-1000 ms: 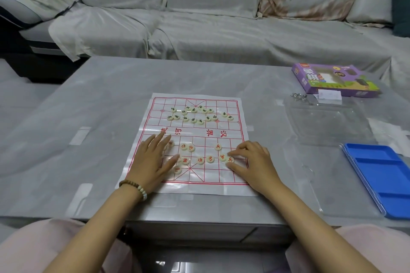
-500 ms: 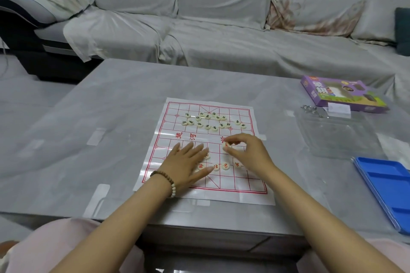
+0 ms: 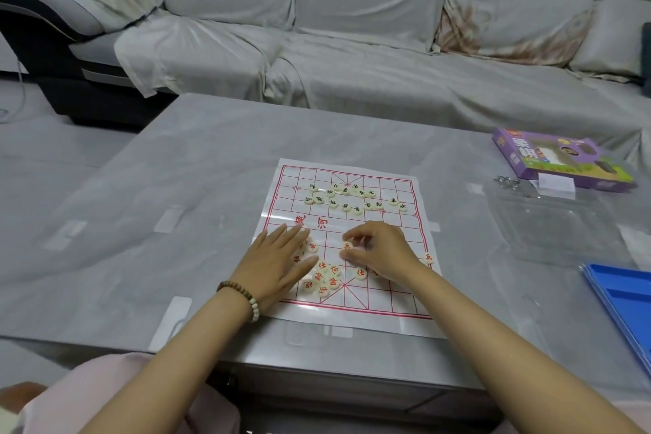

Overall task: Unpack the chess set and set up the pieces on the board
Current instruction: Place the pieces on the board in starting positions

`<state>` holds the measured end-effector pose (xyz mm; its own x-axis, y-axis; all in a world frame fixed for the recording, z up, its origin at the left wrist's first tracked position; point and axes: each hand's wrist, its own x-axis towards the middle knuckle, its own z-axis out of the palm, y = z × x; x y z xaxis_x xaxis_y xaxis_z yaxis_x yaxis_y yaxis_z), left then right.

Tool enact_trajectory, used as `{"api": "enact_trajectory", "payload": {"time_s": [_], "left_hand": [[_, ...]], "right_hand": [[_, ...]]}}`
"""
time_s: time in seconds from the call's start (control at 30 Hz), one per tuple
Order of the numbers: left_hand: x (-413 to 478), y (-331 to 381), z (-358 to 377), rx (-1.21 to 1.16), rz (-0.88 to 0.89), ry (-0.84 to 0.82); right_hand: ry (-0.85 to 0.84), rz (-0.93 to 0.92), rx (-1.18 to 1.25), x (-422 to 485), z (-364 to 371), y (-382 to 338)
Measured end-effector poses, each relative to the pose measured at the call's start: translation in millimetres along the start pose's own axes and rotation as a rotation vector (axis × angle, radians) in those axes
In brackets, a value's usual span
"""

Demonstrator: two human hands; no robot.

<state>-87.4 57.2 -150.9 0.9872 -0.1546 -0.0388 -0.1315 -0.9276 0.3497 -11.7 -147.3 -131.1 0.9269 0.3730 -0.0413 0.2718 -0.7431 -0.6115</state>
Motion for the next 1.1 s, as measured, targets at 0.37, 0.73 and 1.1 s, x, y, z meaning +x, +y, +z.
{"api": "enact_trajectory", "payload": {"time_s": [0.37, 0.73, 1.1], "left_hand": [[-4, -2, 5, -0.104, -0.052, 0.021], [-6, -1, 18, -0.084, 0.034, 0.055], [-20, 3, 18, -0.039, 0.054, 0.039]], "right_hand": [[0.016, -0.013, -0.02, -1, 3, 2], [0.279, -0.01, 0.023, -42, -47, 34], [0.171, 0.031, -0.118, -66, -24, 46]]}}
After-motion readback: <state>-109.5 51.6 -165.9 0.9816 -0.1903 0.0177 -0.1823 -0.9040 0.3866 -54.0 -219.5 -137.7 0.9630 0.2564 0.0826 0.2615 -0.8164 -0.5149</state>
